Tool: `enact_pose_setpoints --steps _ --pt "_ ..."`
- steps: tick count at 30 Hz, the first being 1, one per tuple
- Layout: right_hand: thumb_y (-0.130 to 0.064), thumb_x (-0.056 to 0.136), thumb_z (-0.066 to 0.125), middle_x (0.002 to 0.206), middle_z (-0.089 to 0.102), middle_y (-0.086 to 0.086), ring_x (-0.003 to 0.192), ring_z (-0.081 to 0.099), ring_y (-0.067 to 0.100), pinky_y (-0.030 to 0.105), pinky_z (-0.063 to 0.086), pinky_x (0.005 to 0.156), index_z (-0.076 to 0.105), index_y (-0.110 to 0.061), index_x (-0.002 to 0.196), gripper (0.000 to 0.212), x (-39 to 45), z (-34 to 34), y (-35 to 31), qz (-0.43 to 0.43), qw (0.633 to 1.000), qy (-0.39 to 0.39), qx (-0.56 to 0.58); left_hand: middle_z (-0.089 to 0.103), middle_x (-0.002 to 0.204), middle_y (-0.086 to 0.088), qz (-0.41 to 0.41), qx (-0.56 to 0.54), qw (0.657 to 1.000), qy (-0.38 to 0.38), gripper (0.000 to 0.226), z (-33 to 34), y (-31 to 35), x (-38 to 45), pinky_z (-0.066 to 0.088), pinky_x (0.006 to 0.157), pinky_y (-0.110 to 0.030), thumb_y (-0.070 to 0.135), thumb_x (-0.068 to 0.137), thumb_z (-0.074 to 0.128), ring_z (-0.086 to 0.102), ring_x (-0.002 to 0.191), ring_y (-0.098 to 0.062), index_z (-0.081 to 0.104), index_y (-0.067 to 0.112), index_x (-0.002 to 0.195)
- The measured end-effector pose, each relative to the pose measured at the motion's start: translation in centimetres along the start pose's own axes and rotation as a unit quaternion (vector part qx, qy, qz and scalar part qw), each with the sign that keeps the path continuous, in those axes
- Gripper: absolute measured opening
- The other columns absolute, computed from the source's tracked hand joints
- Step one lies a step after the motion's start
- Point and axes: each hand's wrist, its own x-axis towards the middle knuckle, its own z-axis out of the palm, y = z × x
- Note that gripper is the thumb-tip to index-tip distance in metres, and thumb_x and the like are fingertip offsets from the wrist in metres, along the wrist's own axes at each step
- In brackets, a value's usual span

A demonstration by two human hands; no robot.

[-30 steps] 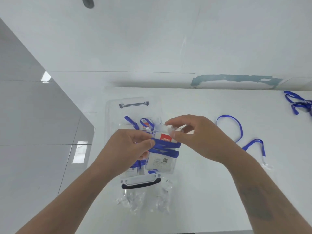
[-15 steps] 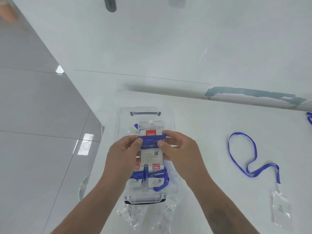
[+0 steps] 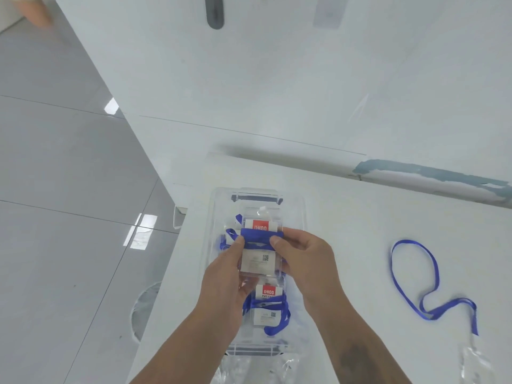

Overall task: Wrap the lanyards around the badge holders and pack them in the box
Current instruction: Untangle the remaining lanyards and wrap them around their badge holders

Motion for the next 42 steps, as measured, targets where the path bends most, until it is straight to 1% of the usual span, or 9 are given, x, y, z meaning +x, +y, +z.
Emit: enact_pose_setpoints --steps 7,12,18,22,24,28,36,40,42 --pt "-0.020 0.089 0.070 0.101 0.072 -0.007 0.083 0.072 0.014 0.034 0.062 0.073 0.068 -0.021 0.109 0.020 3.3 3.9 1.6 0.037 0.997 0.024 -0.059 0.072 0.101 -0.010 -0.059 -0.043 0.996 0.048 0.022 -0.6 -1.0 1.4 0.056 0.078 -0.037 0.024 0.096 0.060 0.067 0.087 -0.025 0.066 0.009 0.112" --pt "-0.018 0.090 0.067 0.091 0.069 -0.010 0.086 0.069 0.011 0.031 0.060 0.080 0.070 -0.021 0.110 0.020 5.4 6.2 3.6 0.047 0.992 0.022 -0.115 0.067 0.099 -0.013 -0.087 -0.072 0.991 0.068 0.011 -0.5 -1.3 2.2 0.053 0.093 -0.042 0.014 0.096 0.059 0.065 0.090 -0.028 0.063 0.009 0.105" --pt "-0.021 0.090 0.067 0.107 0.071 -0.006 0.091 0.067 0.011 0.030 0.058 0.085 0.070 -0.019 0.117 0.027 7.3 6.9 5.1 0.052 0.983 0.022 -0.174 0.067 0.088 -0.013 -0.099 -0.086 0.987 0.093 0.005 -0.1 -1.2 2.9 0.054 0.085 -0.040 0.011 0.096 0.056 0.065 0.085 -0.026 0.060 0.009 0.094" --pt "-0.024 0.090 0.066 0.106 0.071 -0.008 0.073 0.058 0.001 0.010 0.042 0.063 0.070 -0.020 0.114 0.025 7.7 6.9 5.4 0.012 0.968 0.026 -0.248 0.065 0.088 -0.010 -0.096 -0.080 0.987 0.101 0.003 0.3 -1.2 3.3 0.056 0.078 -0.038 0.011 0.095 0.056 0.065 0.084 -0.024 0.059 0.010 0.096" --pt "-0.027 0.090 0.066 0.107 0.071 -0.007 0.075 0.057 0.002 0.009 0.039 0.062 0.070 -0.020 0.115 0.026 7.7 6.9 5.6 -0.006 0.957 0.035 -0.288 0.065 0.092 -0.009 -0.095 -0.071 0.987 0.107 0.007 0.6 -1.2 3.4 0.056 0.068 -0.036 0.014 0.096 0.057 0.066 0.083 -0.023 0.058 0.012 0.102" --pt "-0.030 0.091 0.065 0.100 0.069 -0.009 0.083 0.061 0.006 0.016 0.046 0.070 0.066 -0.025 0.113 0.023 7.6 7.4 5.7 -0.023 0.940 0.052 -0.336 0.057 0.084 -0.003 -0.099 -0.061 0.986 0.120 0.003 1.1 -0.7 3.1 0.055 0.083 -0.041 0.015 0.096 0.057 0.063 0.095 -0.025 0.055 0.016 0.098" --pt "-0.026 0.086 0.070 0.088 0.061 -0.016 0.080 0.061 0.005 0.020 0.052 0.070 0.056 -0.029 0.095 0.017 6.4 6.6 4.8 -0.024 0.960 0.060 -0.272 0.056 0.087 -0.003 -0.098 -0.076 0.988 0.091 0.013 0.8 -0.2 2.1 0.054 0.087 -0.046 0.012 0.094 0.060 0.063 0.094 -0.028 0.054 0.017 0.105" --pt "-0.023 0.085 0.069 0.083 0.062 -0.018 0.077 0.060 0.001 0.015 0.046 0.066 0.060 -0.029 0.090 0.012 5.4 6.1 3.7 -0.041 0.968 0.055 -0.242 0.058 0.085 -0.005 -0.090 -0.053 0.992 0.075 0.010 0.8 -0.2 1.3 0.054 0.075 -0.039 0.010 0.095 0.058 0.062 0.081 -0.023 0.056 0.016 0.087" --pt "-0.022 0.085 0.069 0.081 0.064 -0.017 0.077 0.063 0.004 0.018 0.050 0.069 0.059 -0.032 0.084 0.013 4.5 5.7 3.0 -0.055 0.975 0.061 -0.208 0.061 0.087 -0.003 -0.059 -0.030 0.996 0.062 0.004 0.6 -0.1 1.1 0.054 0.068 -0.036 0.010 0.094 0.058 0.063 0.083 -0.021 0.059 0.014 0.094"
